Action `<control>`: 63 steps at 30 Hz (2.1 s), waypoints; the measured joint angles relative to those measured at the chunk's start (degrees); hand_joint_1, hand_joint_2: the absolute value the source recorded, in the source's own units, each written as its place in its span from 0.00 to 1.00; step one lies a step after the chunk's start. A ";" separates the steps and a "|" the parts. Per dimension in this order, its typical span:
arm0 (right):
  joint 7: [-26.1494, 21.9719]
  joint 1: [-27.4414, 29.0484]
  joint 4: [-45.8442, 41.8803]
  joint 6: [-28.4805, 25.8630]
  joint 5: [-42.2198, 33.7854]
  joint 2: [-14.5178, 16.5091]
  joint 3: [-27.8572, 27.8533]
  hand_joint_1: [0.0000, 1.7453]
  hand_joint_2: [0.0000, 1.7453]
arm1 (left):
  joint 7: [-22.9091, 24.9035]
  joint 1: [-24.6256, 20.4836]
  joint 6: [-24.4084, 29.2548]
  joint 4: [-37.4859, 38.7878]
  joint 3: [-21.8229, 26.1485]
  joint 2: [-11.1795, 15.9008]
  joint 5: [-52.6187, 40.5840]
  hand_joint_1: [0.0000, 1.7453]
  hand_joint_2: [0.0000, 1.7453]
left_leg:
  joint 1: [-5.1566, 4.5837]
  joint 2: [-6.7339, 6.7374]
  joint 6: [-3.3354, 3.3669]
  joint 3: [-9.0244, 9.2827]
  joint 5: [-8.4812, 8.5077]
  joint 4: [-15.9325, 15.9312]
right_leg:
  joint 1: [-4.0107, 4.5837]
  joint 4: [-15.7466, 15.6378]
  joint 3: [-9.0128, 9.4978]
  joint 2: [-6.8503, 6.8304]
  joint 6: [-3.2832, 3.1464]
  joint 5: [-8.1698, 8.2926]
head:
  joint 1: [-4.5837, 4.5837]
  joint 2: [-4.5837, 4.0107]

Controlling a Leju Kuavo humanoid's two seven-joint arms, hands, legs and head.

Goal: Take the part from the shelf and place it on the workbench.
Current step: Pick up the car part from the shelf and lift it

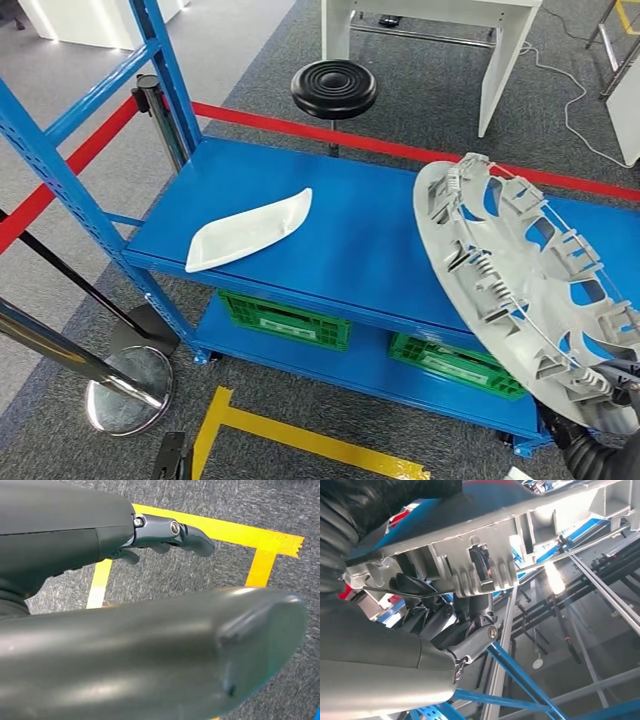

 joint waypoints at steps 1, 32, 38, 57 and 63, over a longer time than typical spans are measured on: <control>0.00 0.01 0.00 0.00 0.00 0.00 0.00 1.00 1.00 | -0.01 -0.01 -0.01 0.00 0.00 -0.02 0.03 0.00 0.00 | 0.25 -0.05 -0.35 0.07 -0.13 0.14 | -0.30 -3.80 1.81 -0.03 0.37 2.10 | 0.01 0.00; 1.10 -0.02 1.39 -0.03 -3.05 -1.47 1.92 1.00 1.00 | -1.10 -0.07 -0.47 0.31 -1.20 0.40 1.11 0.00 0.00 | -1.02 0.49 0.56 0.09 0.27 -0.53 | 0.66 1.68 -0.82 0.11 -0.80 -2.53 | 0.08 -0.01; 1.02 -0.08 1.80 -0.04 -2.61 -1.77 1.92 1.00 1.00 | -0.59 -0.06 -0.28 0.34 -1.27 0.27 2.11 0.00 0.00 | -0.73 0.48 -0.96 0.09 -0.36 0.43 | 0.12 -12.26 6.09 -0.03 -0.60 4.45 | 0.23 0.00; 1.03 -0.21 2.39 -0.05 -1.95 -1.77 1.92 1.00 1.00 | 0.22 -0.02 -0.95 0.38 -1.27 0.25 3.52 0.00 0.00 | -1.11 0.23 -0.07 -0.09 -0.28 0.46 | 1.38 -12.36 6.04 0.39 -2.84 4.11 | -0.11 0.00; 1.05 -0.35 2.49 -0.05 -1.96 -1.77 1.92 1.00 1.00 | 0.23 -0.02 -0.95 0.39 -1.27 0.07 3.57 0.00 0.00 | -0.43 0.49 0.09 0.10 0.19 -0.41 | 0.40 2.49 -0.97 0.25 -0.63 -2.87 | 0.18 0.00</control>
